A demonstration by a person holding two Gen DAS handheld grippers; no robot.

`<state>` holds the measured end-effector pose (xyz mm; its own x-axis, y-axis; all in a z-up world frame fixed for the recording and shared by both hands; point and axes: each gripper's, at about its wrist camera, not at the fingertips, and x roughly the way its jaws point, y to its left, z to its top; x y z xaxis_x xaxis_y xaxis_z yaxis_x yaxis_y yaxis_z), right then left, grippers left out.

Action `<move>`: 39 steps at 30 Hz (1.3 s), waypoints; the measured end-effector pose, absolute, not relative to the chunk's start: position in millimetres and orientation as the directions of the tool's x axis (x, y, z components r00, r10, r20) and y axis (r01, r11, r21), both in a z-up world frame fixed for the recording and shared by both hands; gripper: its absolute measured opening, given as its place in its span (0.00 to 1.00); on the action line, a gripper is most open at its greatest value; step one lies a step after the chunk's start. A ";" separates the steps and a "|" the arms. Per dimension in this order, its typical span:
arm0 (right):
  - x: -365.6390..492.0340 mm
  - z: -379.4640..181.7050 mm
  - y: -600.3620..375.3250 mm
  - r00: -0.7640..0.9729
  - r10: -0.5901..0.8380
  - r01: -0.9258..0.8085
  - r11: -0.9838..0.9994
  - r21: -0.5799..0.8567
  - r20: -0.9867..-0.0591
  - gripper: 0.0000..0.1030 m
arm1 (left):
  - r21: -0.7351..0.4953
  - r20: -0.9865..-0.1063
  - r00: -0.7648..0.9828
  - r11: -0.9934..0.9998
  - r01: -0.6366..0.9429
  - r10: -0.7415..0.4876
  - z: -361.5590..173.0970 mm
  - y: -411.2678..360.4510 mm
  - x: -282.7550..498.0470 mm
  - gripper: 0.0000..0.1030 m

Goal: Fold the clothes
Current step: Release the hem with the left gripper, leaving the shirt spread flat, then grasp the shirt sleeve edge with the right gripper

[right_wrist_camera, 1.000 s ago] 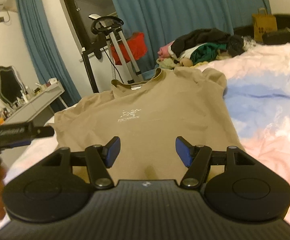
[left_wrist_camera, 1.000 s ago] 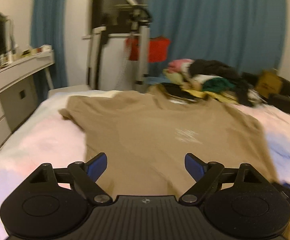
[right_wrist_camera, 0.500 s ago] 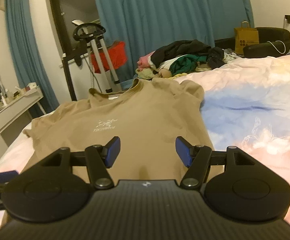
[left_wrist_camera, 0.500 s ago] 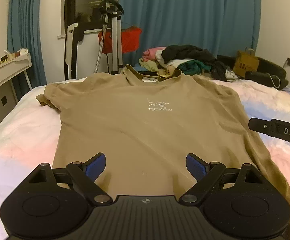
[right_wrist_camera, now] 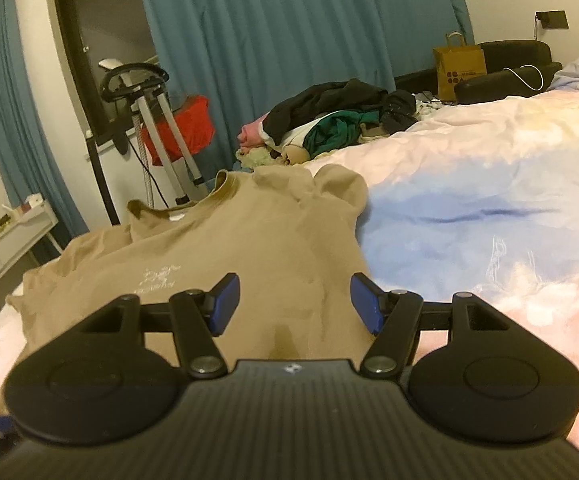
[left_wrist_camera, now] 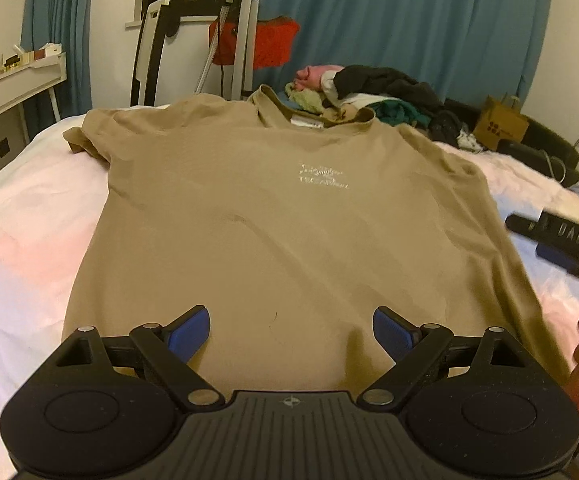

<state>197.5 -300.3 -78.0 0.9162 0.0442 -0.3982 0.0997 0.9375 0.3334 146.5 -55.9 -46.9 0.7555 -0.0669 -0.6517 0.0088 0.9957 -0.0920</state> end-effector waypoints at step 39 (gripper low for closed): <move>361.9 -95.3 -113.4 0.906 0.033 -0.233 0.871 -0.432 -0.422 0.21 | -0.287 -0.559 0.828 0.949 -0.130 -0.056 -53.1 -11.9 184.9 0.94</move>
